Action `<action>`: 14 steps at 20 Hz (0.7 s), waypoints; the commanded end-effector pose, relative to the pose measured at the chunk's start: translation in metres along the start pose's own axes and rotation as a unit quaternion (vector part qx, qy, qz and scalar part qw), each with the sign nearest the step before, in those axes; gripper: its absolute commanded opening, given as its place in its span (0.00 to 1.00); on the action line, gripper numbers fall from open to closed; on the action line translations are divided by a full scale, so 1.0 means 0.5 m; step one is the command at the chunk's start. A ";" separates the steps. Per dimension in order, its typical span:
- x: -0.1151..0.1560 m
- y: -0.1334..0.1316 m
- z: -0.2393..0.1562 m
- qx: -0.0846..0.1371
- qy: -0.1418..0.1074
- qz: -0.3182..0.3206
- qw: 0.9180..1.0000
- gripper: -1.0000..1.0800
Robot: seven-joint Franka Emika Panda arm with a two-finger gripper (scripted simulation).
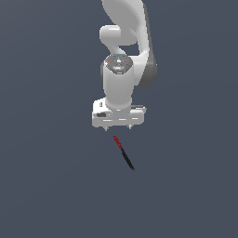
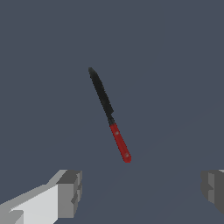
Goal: Pick up the object and move it to a goal position.
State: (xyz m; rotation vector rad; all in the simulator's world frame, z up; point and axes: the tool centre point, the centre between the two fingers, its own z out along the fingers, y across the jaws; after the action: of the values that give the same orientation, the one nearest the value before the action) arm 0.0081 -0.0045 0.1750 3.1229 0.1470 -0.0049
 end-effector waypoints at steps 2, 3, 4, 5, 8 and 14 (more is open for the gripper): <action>0.006 -0.002 0.013 0.000 0.000 -0.011 1.000 0.96; 0.009 -0.003 0.019 0.000 0.000 -0.016 1.000 0.96; 0.012 -0.004 0.026 0.000 0.000 -0.022 1.000 0.96; 0.015 -0.006 0.034 0.000 0.000 -0.029 1.000 0.96; 0.028 -0.011 0.063 0.000 0.000 -0.053 0.999 0.96; 0.057 -0.027 0.145 0.002 0.001 -0.120 0.993 0.96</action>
State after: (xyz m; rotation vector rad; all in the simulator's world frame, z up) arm 0.0318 0.0080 0.1133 3.0939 0.4664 -0.0058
